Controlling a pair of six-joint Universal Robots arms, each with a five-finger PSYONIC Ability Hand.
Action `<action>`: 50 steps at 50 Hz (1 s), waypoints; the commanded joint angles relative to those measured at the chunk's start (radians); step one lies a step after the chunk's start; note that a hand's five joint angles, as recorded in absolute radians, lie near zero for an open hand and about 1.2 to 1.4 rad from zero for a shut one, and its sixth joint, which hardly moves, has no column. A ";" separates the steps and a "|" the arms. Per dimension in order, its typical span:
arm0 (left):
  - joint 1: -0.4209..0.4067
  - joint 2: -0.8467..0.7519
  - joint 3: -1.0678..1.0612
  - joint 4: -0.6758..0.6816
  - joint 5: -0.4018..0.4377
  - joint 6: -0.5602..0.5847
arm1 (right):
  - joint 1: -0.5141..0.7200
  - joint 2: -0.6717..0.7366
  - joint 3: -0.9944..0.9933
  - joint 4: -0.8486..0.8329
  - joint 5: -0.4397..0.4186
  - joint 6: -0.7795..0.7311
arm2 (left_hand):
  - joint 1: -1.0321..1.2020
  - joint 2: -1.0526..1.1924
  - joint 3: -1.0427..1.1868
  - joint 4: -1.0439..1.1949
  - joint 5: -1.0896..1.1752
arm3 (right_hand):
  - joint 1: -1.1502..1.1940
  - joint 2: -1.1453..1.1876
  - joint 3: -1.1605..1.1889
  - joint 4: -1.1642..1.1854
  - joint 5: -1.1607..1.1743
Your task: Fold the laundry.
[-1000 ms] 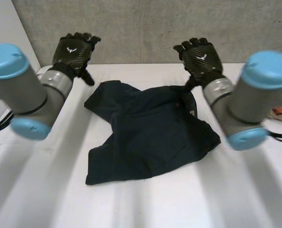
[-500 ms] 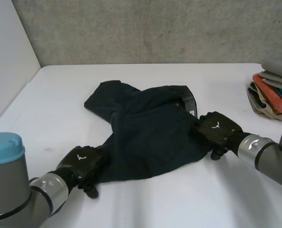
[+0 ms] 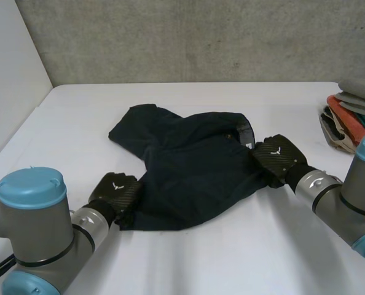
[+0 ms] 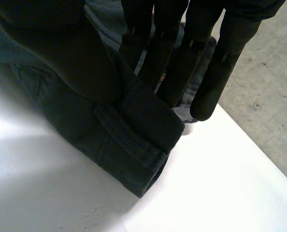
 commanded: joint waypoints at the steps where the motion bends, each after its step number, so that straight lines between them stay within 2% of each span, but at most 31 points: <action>1: -0.010 0.135 -0.010 -0.012 -0.002 -0.034 | 0.009 -0.096 -0.017 0.130 0.026 0.018 | 0.237 0.203 0.208 0.200 0.241 | 0.276 0.217 0.211 0.199 0.231; 5: 0.010 0.311 0.005 -0.053 0.004 -0.066 | 0.017 -0.225 -0.058 0.314 0.032 -0.020 | 0.237 0.203 0.208 0.200 0.241 | 0.276 0.217 0.211 0.199 0.231; 8: 0.059 0.466 0.072 -0.102 0.030 -0.116 | 0.020 -0.331 -0.130 0.459 0.031 -0.029 | 0.237 0.203 0.208 0.200 0.241 | 0.276 0.217 0.211 0.199 0.231; 11: 0.095 0.558 0.147 -0.165 0.065 -0.159 | 0.020 -0.425 -0.263 0.598 0.044 0.006 | 0.237 0.203 0.208 0.200 0.241 | 0.276 0.217 0.211 0.199 0.231; 15: 0.152 0.615 0.250 -0.257 0.115 -0.221 | 0.017 -0.463 -0.398 0.696 0.069 0.055 | 0.237 0.203 0.208 0.200 0.241 | 0.276 0.217 0.211 0.199 0.231; 19: 0.200 0.602 0.335 -0.331 0.142 -0.273 | 0.014 -0.451 -0.503 0.790 0.070 0.060 | 0.237 0.203 0.208 0.200 0.241 | 0.276 0.217 0.211 0.199 0.231; 23: 0.191 0.502 0.384 -0.372 0.150 -0.281 | 0.034 -0.393 -0.549 0.873 0.072 0.002 | 0.237 0.203 0.208 0.200 0.241 | 0.276 0.217 0.211 0.199 0.231; 25: 0.174 0.447 0.399 -0.383 0.145 -0.266 | 0.066 -0.356 -0.561 0.887 0.080 -0.034 | 0.237 0.203 0.208 0.200 0.241 | 0.276 0.217 0.211 0.199 0.231; 31: 0.152 0.165 0.467 -0.357 0.098 -0.137 | 0.143 -0.161 -0.601 0.858 0.204 -0.069 | 0.237 0.203 0.208 0.200 0.241 | 0.276 0.217 0.211 0.199 0.231; 36: 0.160 -0.035 0.655 -0.252 0.063 -0.095 | 0.200 -0.006 -0.664 0.699 0.293 -0.026 | 0.237 0.203 0.208 0.200 0.241 | 0.276 0.217 0.211 0.199 0.231; 39: 0.157 -0.067 0.759 -0.192 0.064 -0.121 | 0.220 0.064 -0.742 0.492 0.345 0.026 | 0.237 0.203 0.208 0.200 0.241 | 0.276 0.217 0.211 0.199 0.231; 40: 0.155 -0.072 0.830 -0.129 0.063 -0.153 | 0.224 0.081 -0.779 0.356 0.381 0.064 | 0.237 0.203 0.208 0.200 0.241 | 0.276 0.217 0.211 0.199 0.231; 42: 0.154 -0.072 0.894 -0.046 0.064 -0.187 | 0.229 0.083 -0.807 0.193 0.415 0.113 | 0.237 0.203 0.208 0.200 0.241 | 0.276 0.217 0.211 0.199 0.231; 43: 0.151 -0.067 0.943 0.038 0.063 -0.216 | 0.229 0.081 -0.814 0.112 0.431 0.136 | 0.237 0.203 0.208 0.200 0.241 | 0.276 0.217 0.211 0.199 0.231; 44: 0.151 -0.061 0.965 0.093 0.063 -0.233 | 0.230 0.069 -0.817 -0.065 0.454 0.181 | 0.237 0.203 0.208 0.200 0.241 | 0.276 0.217 0.211 0.199 0.231; 46: 0.148 -0.041 0.990 0.201 0.066 -0.264 | 0.230 0.048 -0.807 -0.232 0.469 0.225 | 0.237 0.203 0.208 0.200 0.241 | 0.276 0.217 0.211 0.199 0.231; 47: 0.145 -0.012 0.999 0.298 0.067 -0.293 | 0.233 0.035 -0.799 -0.310 0.474 0.242 | 0.237 0.203 0.208 0.200 0.241 | 0.276 0.217 0.211 0.199 0.231; 48: 0.143 0.002 0.999 0.346 0.067 -0.311 | 0.238 0.016 -0.776 -0.437 0.477 0.258 | 0.237 0.203 0.208 0.200 0.241 | 0.276 0.217 0.211 0.199 0.231; 50: 0.146 0.029 1.001 0.400 0.063 -0.337 | 0.239 -0.001 -0.762 -0.509 0.469 0.256 | 0.237 0.203 0.208 0.200 0.241 | 0.276 0.217 0.211 0.199 0.231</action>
